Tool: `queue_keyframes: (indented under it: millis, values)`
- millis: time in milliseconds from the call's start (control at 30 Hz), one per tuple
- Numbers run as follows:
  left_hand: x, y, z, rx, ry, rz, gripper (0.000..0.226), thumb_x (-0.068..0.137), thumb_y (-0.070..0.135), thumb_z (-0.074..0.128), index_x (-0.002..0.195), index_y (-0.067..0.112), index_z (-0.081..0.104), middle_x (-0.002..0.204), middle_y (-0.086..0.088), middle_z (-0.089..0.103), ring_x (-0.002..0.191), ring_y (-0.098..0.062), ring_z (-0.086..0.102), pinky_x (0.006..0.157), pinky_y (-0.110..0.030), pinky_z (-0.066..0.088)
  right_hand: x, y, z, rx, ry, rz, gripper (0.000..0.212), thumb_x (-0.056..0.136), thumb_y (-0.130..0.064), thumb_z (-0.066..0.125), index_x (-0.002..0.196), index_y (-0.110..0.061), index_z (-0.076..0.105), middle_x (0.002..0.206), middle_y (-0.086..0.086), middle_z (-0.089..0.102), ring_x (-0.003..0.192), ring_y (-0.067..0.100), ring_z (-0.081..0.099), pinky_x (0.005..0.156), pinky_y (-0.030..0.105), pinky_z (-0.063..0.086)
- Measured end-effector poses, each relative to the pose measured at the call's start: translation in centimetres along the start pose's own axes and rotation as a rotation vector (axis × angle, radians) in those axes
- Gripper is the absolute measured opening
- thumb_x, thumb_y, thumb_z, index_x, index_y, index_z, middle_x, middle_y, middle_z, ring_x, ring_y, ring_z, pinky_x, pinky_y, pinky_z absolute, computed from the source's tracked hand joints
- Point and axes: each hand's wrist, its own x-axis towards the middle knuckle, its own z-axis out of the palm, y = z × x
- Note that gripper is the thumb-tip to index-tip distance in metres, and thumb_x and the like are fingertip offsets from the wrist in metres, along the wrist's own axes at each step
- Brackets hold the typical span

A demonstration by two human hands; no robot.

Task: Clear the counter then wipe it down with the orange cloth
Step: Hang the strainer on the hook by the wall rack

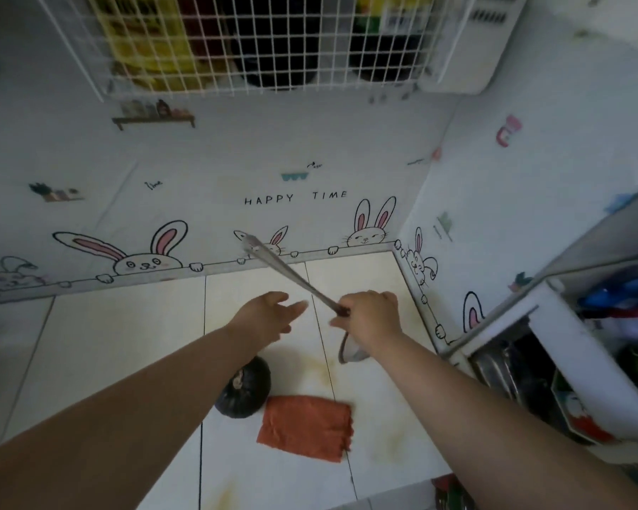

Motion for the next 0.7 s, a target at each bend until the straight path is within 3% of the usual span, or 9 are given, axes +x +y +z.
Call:
queue_keyframes:
  millis: [100,200,300,367,433,533,633,700]
  values:
    - [-1.4,3.7,1.5,-0.261,-0.025,0.104,0.027,0.089,0.036,0.061,0.114,0.025,0.061,0.100,0.004,0.069,0.080,-0.011,0.070,0.065,-0.021,0.054,-1.6,0.1,-2.0,0.070,0.058,-0.002,0.026,0.080,-0.051,0.065,0.075,-0.026,0.060,0.076,-0.004,0.068,0.084,0.022,0.062,0.077,0.033,0.027]
    - [-2.7,7.4,2.7,-0.273,-0.011,0.237,0.015,0.095,0.029,0.054,0.094,0.024,0.068,0.089,0.002,0.071,0.075,-0.014,0.069,0.067,-0.021,0.055,-3.2,0.6,-4.3,0.194,0.060,0.033,0.036,0.080,-0.050,0.066,0.061,-0.026,0.047,0.060,-0.009,0.053,0.080,0.020,0.063,0.072,0.028,0.027]
    - [-3.8,10.9,3.5,-0.139,0.006,0.352,0.019,0.095,0.029,0.053,0.088,0.024,0.070,0.087,0.000,0.072,0.078,-0.017,0.070,0.076,-0.026,0.058,-4.2,1.2,-6.9,0.263,0.111,0.048,0.028,0.082,-0.050,0.064,0.069,-0.026,0.056,0.074,-0.006,0.065,0.084,0.019,0.063,0.076,0.029,0.034]
    - [-4.2,12.9,3.8,-0.087,0.020,0.413,0.020,0.095,0.028,0.053,0.085,0.025,0.070,0.084,0.000,0.072,0.074,-0.014,0.070,0.073,-0.023,0.058,-4.6,1.6,-8.7,0.322,0.176,0.059,0.025,0.084,-0.046,0.064,0.085,-0.022,0.067,0.087,-0.002,0.072,0.089,0.019,0.064,0.085,0.032,0.041]
    - [-4.8,14.8,4.1,-0.030,0.025,0.480,0.021,0.095,0.029,0.053,0.081,0.028,0.069,0.081,0.000,0.072,0.066,-0.007,0.068,0.067,-0.017,0.057,-4.9,1.9,-10.4,0.442,0.244,0.045,0.017,0.088,-0.034,0.063,0.094,-0.019,0.069,0.088,0.002,0.073,0.089,0.022,0.065,0.083,0.035,0.047]
    - [-5.8,17.8,4.4,0.042,0.052,0.567,0.020,0.094,0.033,0.052,0.091,0.025,0.071,0.080,0.003,0.073,0.062,0.001,0.066,0.061,-0.014,0.053,-5.3,2.0,-12.7,0.566,0.361,0.052,0.016,0.094,-0.019,0.052,0.099,-0.018,0.067,0.088,0.005,0.071,0.085,0.024,0.065,0.078,0.037,0.052]
    - [-7.5,20.9,4.2,0.091,0.076,0.652,0.028,0.094,0.039,0.052,0.116,0.026,0.063,0.093,0.008,0.071,0.080,-0.008,0.069,0.078,-0.030,0.056,-5.4,2.4,-15.6,0.576,0.506,0.073,0.020,0.096,-0.017,0.045,0.098,-0.017,0.065,0.083,-0.001,0.068,0.080,0.018,0.063,0.071,0.031,0.051]
    - [-8.5,22.6,3.9,0.148,0.074,0.695,0.042,0.093,0.044,0.050,0.132,0.028,0.051,0.112,0.008,0.066,0.092,-0.015,0.066,0.079,-0.031,0.053,-4.9,2.5,-17.9,0.597,0.567,0.105,0.021,0.096,-0.017,0.043,0.097,-0.014,0.064,0.081,0.001,0.067,0.078,0.021,0.063,0.070,0.034,0.052]
